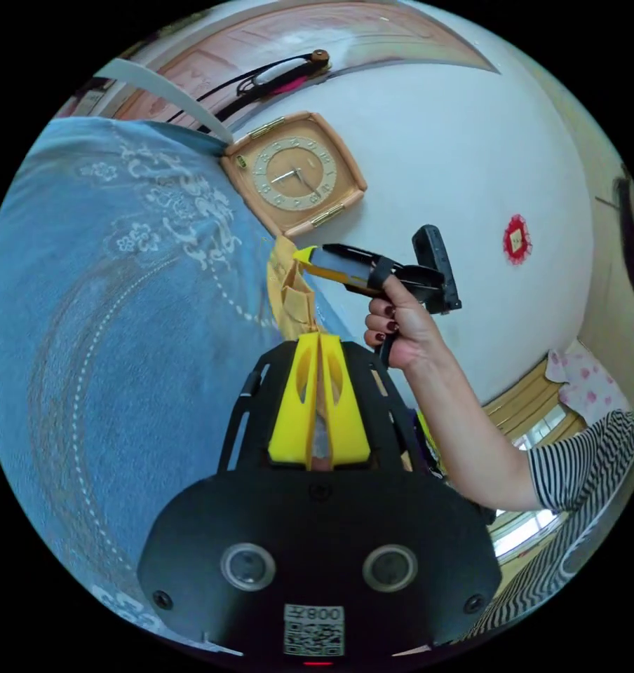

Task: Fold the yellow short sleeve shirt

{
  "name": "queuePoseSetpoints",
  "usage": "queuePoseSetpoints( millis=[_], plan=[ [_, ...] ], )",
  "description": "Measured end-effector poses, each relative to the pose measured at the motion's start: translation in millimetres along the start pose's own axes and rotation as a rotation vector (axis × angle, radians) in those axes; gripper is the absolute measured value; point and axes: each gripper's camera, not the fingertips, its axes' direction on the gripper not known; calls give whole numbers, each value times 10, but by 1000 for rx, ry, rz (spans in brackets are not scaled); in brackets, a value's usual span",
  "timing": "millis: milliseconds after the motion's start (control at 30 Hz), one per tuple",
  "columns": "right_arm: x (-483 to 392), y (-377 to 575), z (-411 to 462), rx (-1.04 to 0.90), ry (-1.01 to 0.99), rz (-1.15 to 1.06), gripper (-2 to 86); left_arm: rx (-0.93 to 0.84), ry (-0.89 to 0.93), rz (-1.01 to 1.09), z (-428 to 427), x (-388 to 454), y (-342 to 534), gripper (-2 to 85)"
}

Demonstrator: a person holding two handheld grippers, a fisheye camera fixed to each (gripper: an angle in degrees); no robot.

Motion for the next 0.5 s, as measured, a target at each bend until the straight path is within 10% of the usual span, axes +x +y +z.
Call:
queuePoseSetpoints(
  millis=[500],
  plan=[
    [2314,2554,-1163,114,-116,359,4,-545,255,400,1380,1025,694,2]
  ],
)
